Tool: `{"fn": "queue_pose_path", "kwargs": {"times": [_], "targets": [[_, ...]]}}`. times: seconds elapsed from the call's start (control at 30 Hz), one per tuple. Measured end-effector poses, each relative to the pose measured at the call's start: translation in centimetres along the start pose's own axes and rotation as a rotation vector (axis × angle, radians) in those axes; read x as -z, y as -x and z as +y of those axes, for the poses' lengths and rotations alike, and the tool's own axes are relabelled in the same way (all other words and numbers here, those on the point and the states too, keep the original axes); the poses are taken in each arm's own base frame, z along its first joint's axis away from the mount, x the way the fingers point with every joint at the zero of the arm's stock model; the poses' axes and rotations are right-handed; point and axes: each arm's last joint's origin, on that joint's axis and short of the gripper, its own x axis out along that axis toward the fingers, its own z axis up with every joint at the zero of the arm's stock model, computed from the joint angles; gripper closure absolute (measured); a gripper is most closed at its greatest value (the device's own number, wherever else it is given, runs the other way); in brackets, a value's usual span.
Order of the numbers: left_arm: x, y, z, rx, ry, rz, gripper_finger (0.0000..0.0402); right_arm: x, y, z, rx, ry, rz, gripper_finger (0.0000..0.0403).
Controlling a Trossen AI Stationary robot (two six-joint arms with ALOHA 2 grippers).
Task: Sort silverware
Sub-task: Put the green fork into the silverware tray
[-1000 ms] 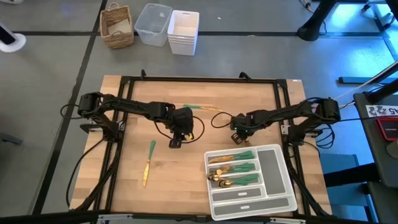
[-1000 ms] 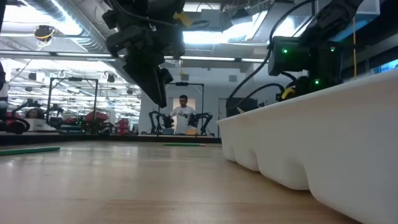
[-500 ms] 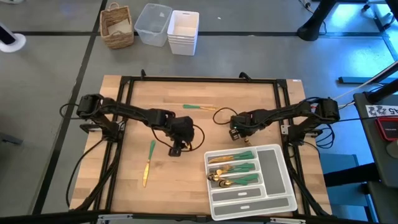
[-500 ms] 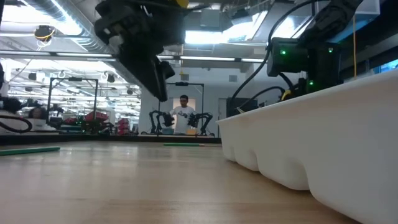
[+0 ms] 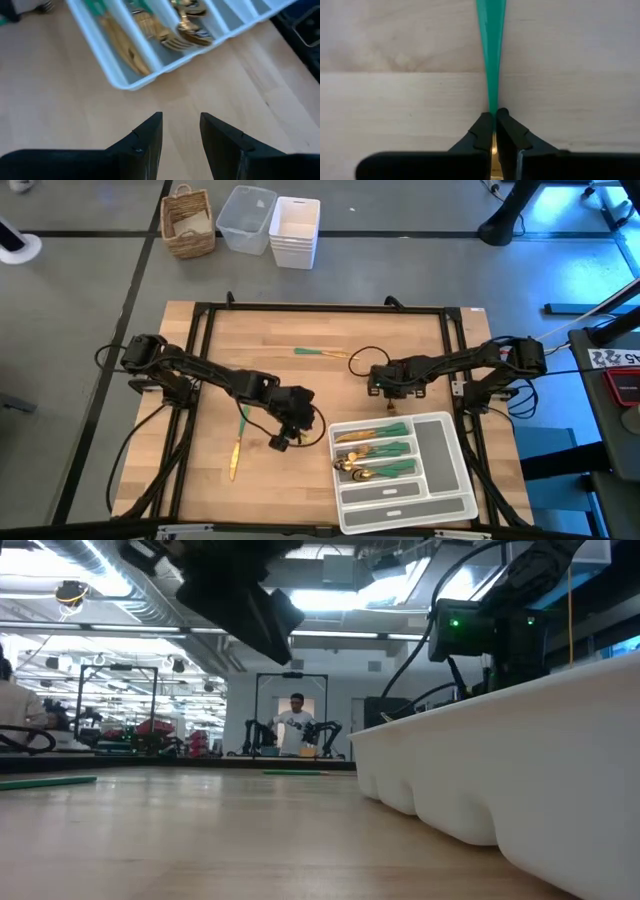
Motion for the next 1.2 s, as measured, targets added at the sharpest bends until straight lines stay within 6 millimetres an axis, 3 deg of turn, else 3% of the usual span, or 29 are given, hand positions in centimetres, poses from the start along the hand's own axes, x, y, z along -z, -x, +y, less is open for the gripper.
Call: {"fn": "queue_pose_path", "kwargs": {"times": [0.2,0.57,0.97,1.2], "targets": [[-0.2,-0.2,-1.3,0.025,-0.075,0.0,0.0276,-1.1,0.0,-0.1,-0.005,-0.207,0.001,0.039],[-0.4,-0.4,-3.2,0.062,-0.143,-0.001,0.0276,-5.8,-0.1,-0.4,-0.094,-0.542,0.165,0.0389],[-0.4,-0.4,-4.2,0.08,-0.165,0.004,0.0276,-10.6,1.0,1.5,-0.445,-0.607,-0.014,0.0389],[-0.4,-0.4,-4.1,0.079,-0.167,0.007,0.0276,-10.7,1.2,1.8,-0.477,-0.54,-0.047,0.0389]]}}
